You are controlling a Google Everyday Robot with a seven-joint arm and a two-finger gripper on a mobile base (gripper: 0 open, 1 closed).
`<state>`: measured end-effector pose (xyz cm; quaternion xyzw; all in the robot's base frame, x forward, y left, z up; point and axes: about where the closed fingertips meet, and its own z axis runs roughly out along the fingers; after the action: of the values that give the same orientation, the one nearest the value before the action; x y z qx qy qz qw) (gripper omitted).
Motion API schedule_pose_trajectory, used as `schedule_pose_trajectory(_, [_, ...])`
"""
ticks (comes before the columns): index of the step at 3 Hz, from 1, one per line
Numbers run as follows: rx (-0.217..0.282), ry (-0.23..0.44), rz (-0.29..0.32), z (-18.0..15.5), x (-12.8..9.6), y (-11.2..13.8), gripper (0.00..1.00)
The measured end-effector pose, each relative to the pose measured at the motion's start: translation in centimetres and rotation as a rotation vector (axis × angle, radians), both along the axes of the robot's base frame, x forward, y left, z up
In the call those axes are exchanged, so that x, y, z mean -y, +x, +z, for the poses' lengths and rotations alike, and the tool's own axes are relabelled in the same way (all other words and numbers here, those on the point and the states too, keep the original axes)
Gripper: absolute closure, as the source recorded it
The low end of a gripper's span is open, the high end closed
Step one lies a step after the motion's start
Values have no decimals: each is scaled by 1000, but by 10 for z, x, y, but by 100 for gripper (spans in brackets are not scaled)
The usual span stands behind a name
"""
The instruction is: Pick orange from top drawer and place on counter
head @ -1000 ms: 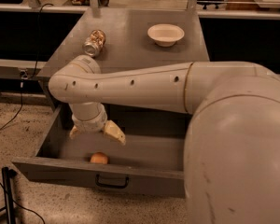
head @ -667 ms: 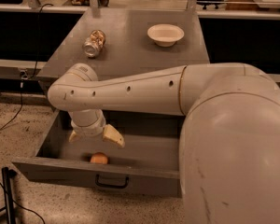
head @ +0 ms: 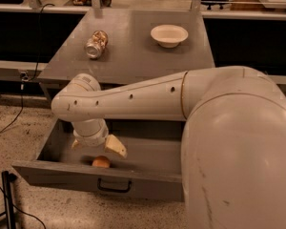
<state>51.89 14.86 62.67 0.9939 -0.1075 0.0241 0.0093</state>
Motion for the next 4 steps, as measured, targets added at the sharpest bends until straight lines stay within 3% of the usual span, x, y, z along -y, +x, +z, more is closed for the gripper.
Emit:
schedule_pose_trajectory(2, [-40,65,-46,-22,-6,-3,0])
schedule_pose_trajectory(4, [-64,52,-40,-37,-11,-10,0])
